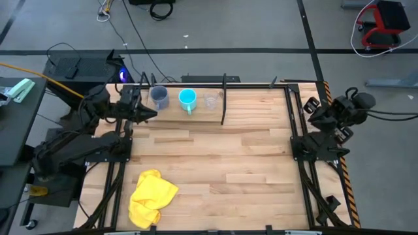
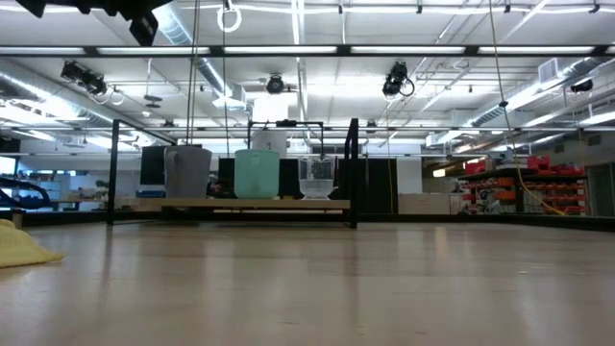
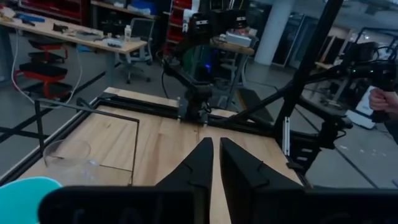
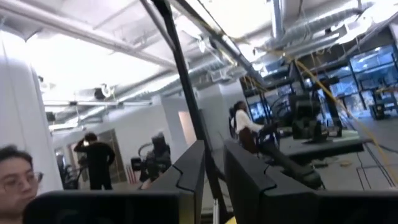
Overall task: Stack small to large cups/mugs on shelf
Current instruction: Return to Home Position
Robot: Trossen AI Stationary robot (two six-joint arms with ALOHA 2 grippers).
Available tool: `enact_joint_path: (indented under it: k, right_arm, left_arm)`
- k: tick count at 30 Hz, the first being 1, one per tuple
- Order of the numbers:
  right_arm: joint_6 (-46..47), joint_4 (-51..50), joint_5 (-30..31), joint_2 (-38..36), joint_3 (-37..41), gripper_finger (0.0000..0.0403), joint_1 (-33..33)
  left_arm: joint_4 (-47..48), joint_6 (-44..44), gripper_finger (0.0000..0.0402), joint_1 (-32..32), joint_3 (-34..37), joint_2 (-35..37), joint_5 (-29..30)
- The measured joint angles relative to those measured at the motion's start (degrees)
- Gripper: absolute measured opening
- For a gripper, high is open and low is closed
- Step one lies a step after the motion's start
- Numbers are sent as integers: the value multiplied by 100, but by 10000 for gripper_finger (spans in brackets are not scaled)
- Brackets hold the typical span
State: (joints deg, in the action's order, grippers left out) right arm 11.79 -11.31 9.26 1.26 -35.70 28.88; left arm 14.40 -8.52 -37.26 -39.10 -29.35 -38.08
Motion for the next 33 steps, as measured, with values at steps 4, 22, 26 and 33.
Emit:
enact_joint_path:
  k: [4,22,26,33]
  right_arm:
    - [-3,-84,34,-119,-33,66,0]
    - [97,-241,-78,-112,-52,66,0]
    - [1,-241,-79,-112,-52,66,0]
    - [53,-288,-77,-112,-50,66,0]
  left_arm:
    - [-323,-165,40,-201,353,239,-94]
    - [-248,-1237,39,-283,484,2352,-89]
    - [-353,-1343,39,-192,613,2422,-1]
    - [-2759,-1644,28,267,1721,1654,123]
